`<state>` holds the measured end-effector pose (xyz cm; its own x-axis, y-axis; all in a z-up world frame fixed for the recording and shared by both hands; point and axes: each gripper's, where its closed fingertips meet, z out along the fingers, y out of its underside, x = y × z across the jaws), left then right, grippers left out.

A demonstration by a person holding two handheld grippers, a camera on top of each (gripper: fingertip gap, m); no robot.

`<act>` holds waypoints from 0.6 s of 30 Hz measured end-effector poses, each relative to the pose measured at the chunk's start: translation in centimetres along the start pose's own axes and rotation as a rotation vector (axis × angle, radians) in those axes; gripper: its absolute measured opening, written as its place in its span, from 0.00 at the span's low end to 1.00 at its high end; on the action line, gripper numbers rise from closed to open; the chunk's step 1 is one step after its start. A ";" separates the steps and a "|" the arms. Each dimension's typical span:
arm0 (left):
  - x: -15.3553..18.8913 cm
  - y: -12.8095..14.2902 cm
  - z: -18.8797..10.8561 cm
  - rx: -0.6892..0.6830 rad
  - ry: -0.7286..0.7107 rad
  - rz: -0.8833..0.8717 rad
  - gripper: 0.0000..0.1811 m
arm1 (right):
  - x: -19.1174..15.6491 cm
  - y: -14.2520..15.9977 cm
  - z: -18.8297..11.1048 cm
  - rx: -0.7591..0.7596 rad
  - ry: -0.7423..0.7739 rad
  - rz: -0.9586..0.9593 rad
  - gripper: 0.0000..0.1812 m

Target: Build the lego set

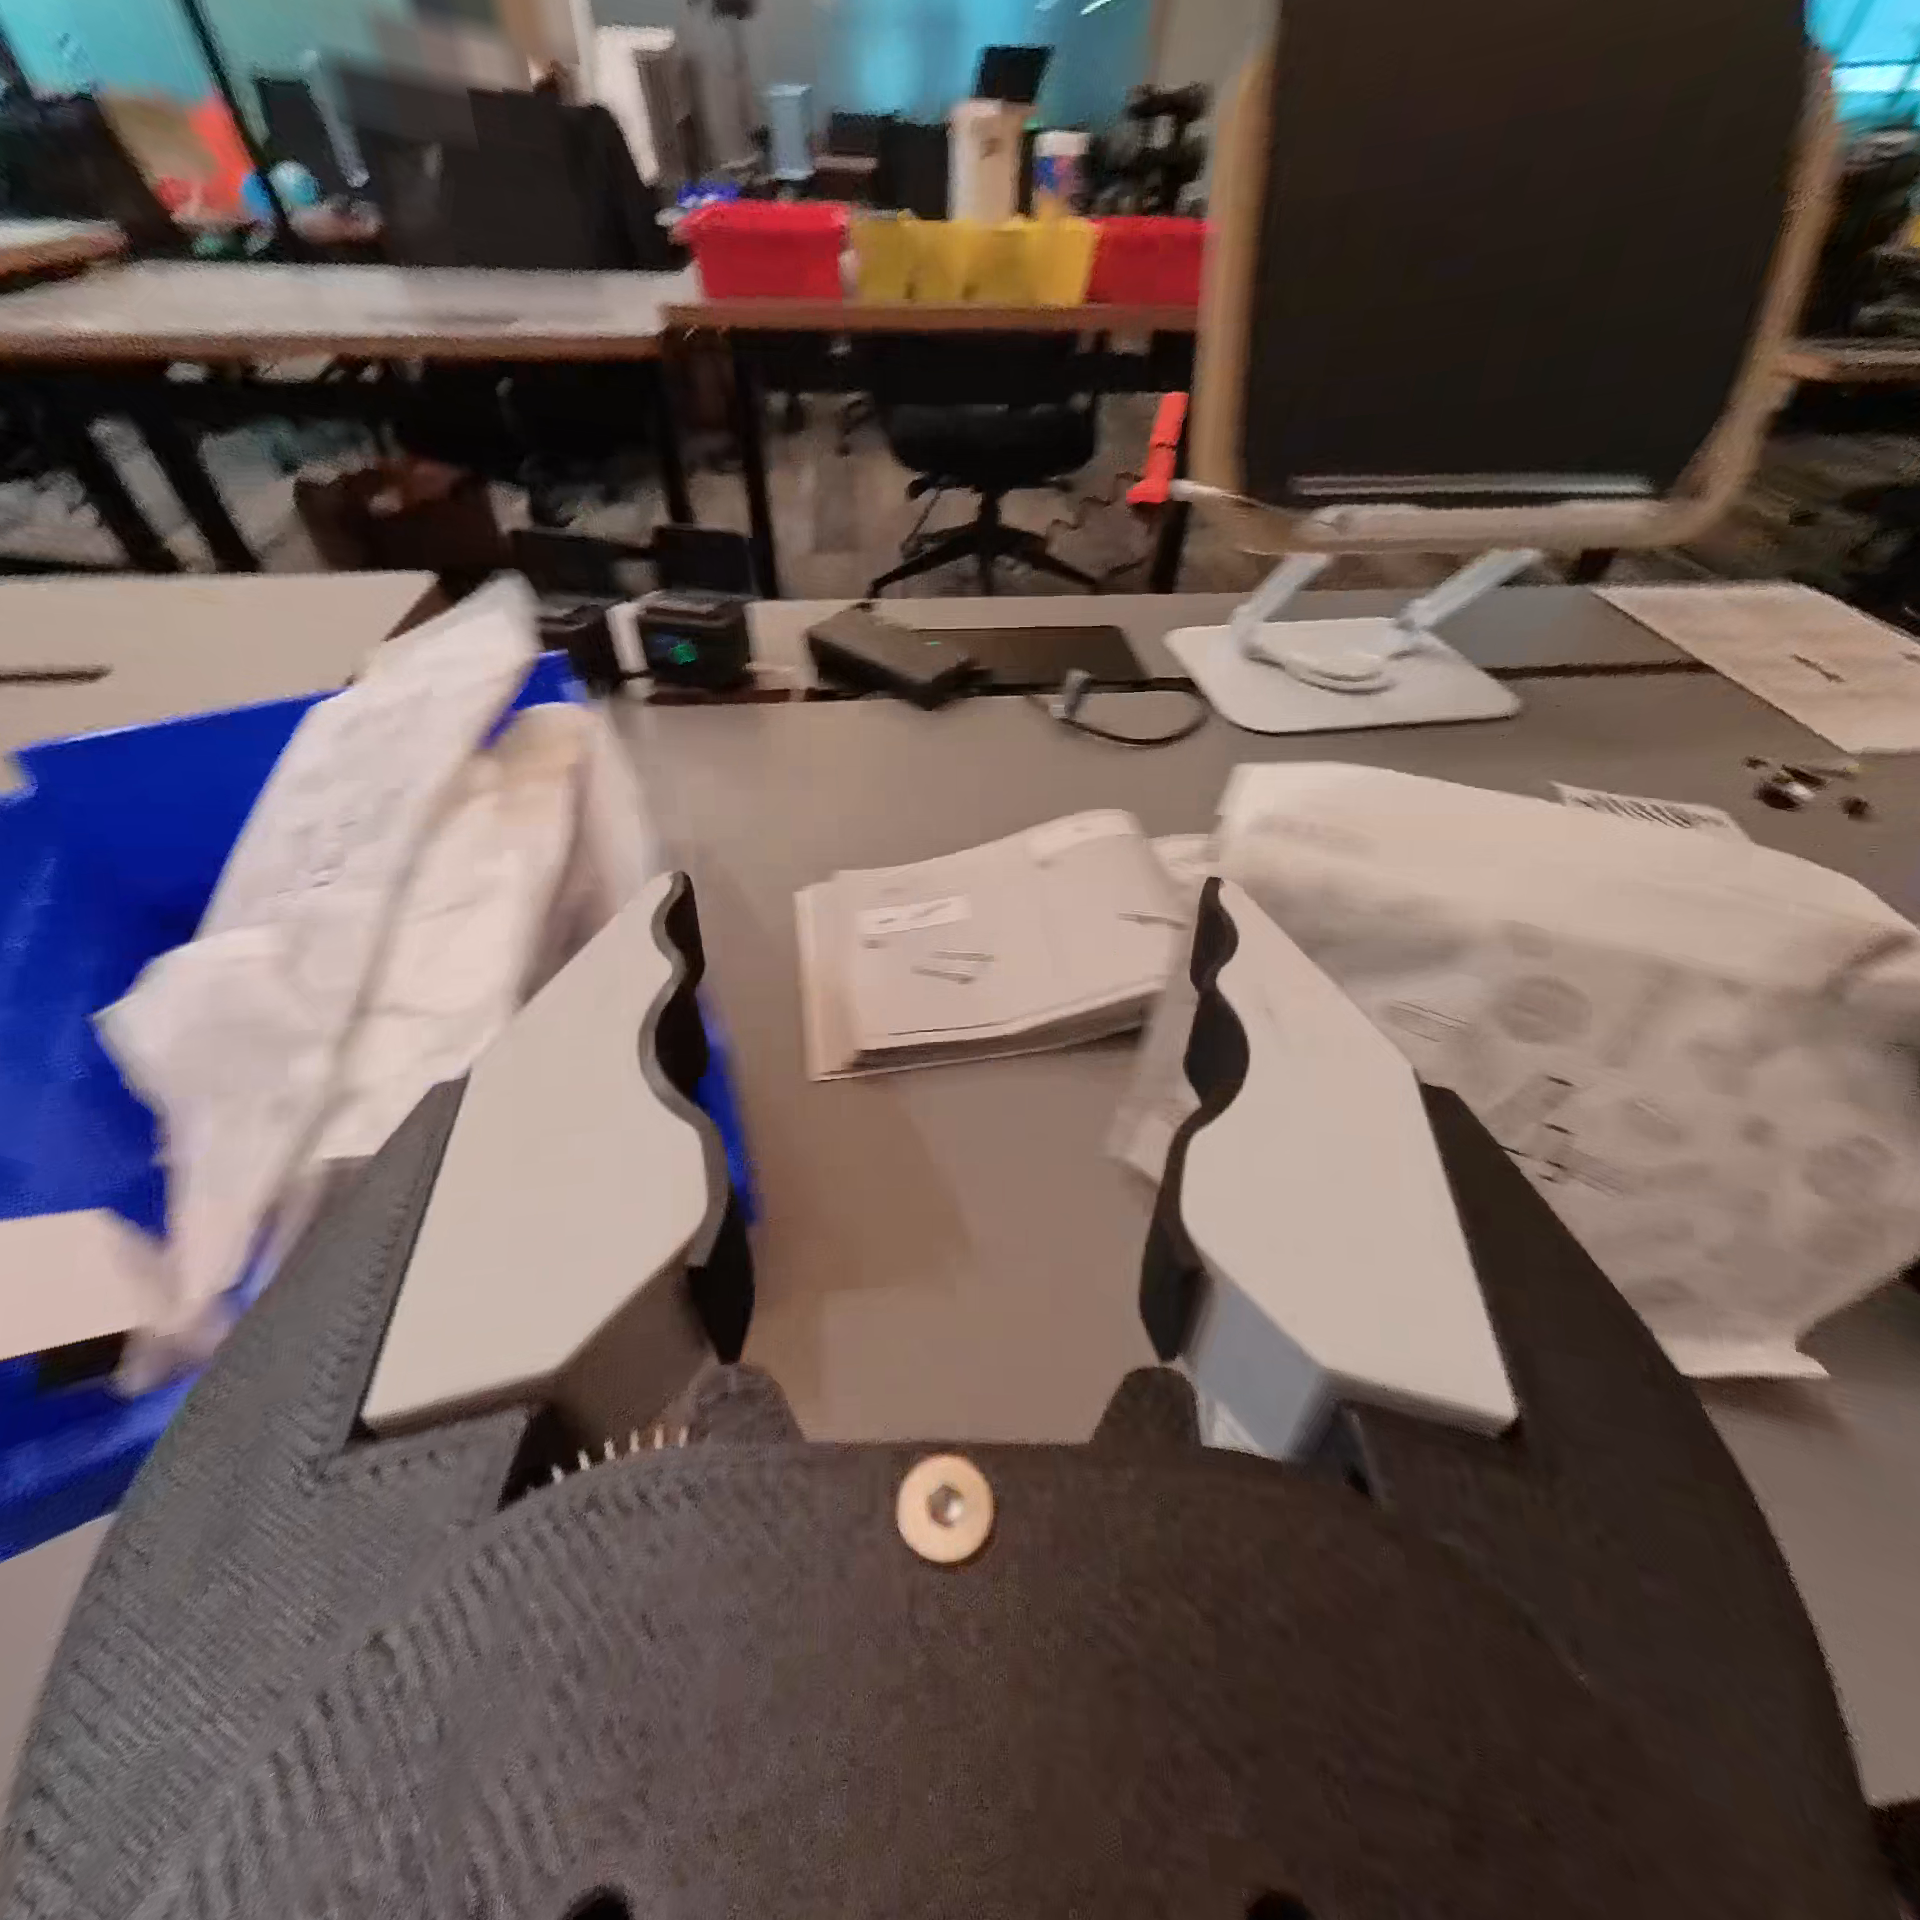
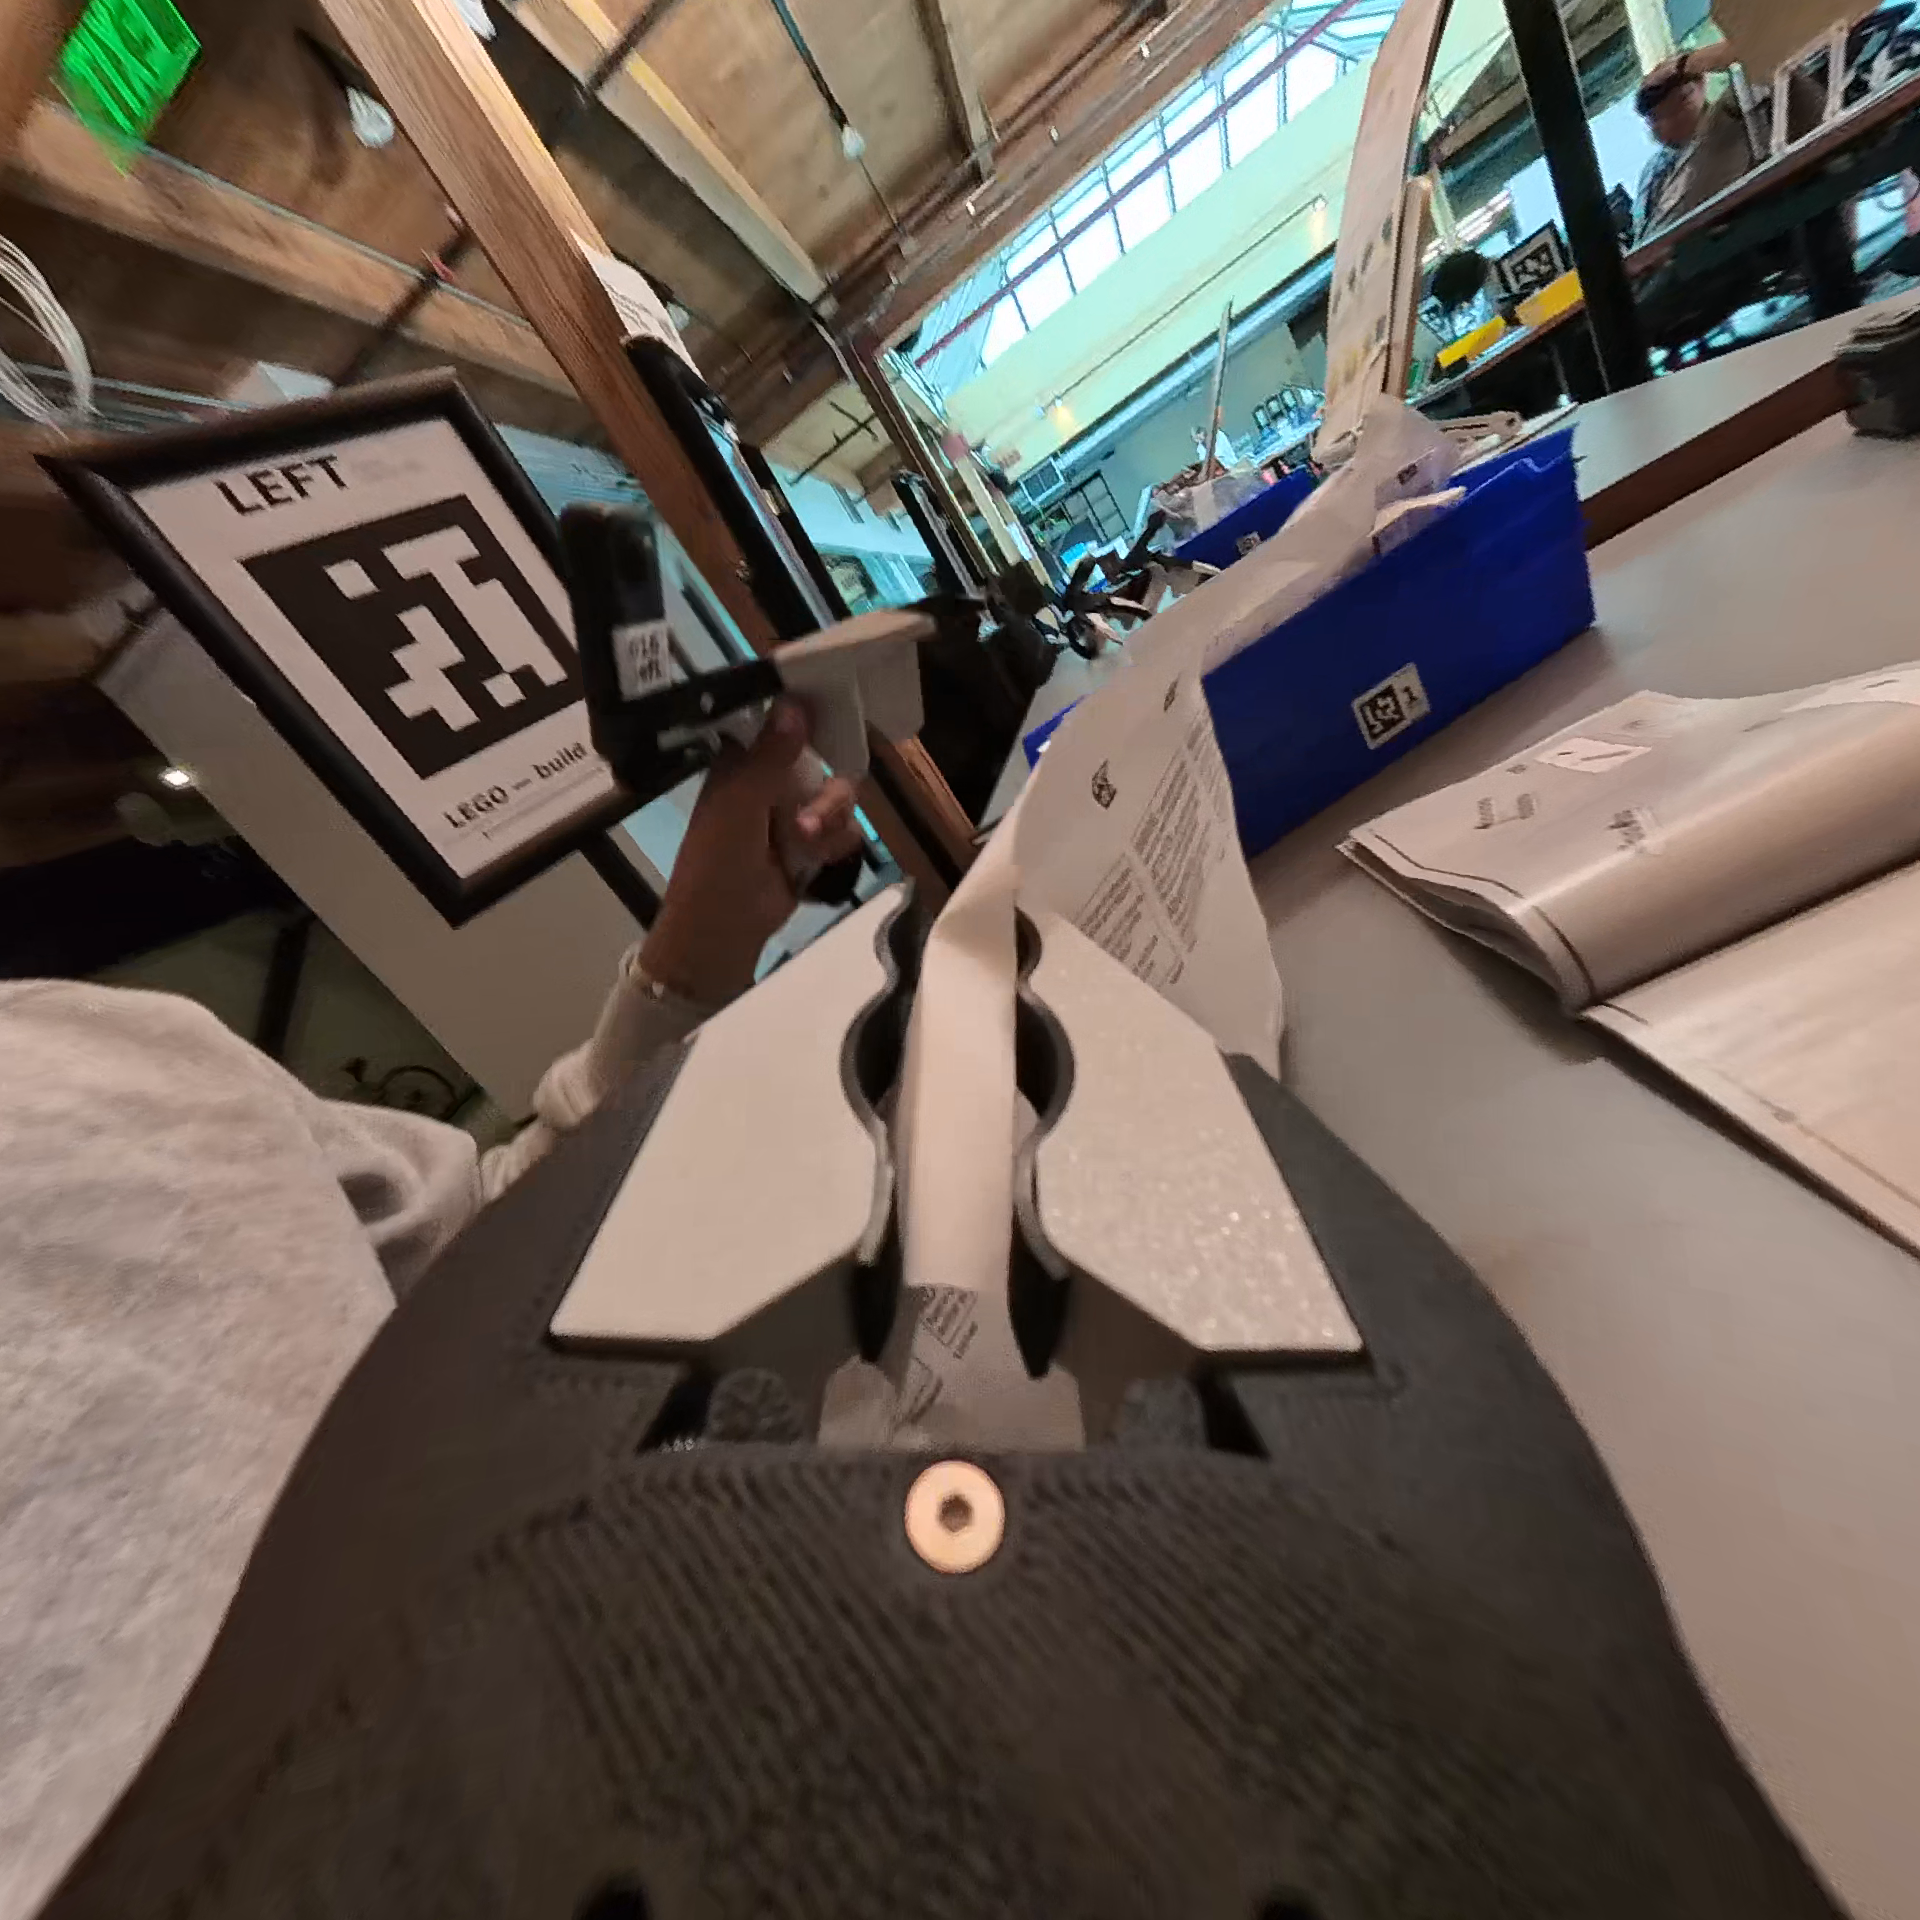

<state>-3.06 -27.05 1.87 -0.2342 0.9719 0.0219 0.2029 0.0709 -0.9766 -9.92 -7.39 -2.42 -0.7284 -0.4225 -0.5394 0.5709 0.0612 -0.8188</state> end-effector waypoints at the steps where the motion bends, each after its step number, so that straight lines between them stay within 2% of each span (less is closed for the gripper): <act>1: 2.3 0.6 0.2 0.012 0.037 0.025 0.52 | -0.3 0.1 -0.2 0.005 -0.009 0.010 0.06; 4: 8.2 3.3 1.0 -0.012 0.224 0.033 0.52 | -2.3 0.9 -1.2 0.002 -0.051 -0.003 0.04; 6: 11.7 5.5 1.0 -0.059 0.376 -0.029 0.60 | -4.6 1.8 -2.2 -0.030 -0.125 -0.001 0.03; 8: 14.3 6.8 0.3 -0.036 0.483 -0.074 0.63 | -6.6 2.5 -3.1 -0.071 -0.158 0.000 0.03; 12: 16.1 6.1 -1.9 0.153 0.645 -0.215 0.62 | -9.2 4.1 -3.7 -0.181 -0.139 -0.050 0.03; 14: 16.3 5.9 -3.0 0.154 0.759 -0.327 0.60 | -10.7 5.1 -3.7 -0.231 -0.154 -0.091 0.03; 16: 16.6 6.8 -3.9 0.094 0.865 -0.381 0.54 | -11.6 5.7 -3.5 -0.252 -0.145 -0.118 0.03; 17: 17.3 6.9 -5.2 0.093 0.960 -0.389 0.43 | -11.6 5.9 -3.4 -0.252 -0.120 -0.126 0.03; 18: 17.8 6.8 -6.6 0.110 1.056 -0.396 0.24 | -11.6 5.9 -3.3 -0.247 -0.097 -0.132 0.03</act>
<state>0.46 -7.78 -2.93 0.6667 0.5924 0.4522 0.1955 0.4465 -0.8732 0.68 0.87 -1.64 -0.7441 -0.5250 -0.4131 0.3548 0.2134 -0.9103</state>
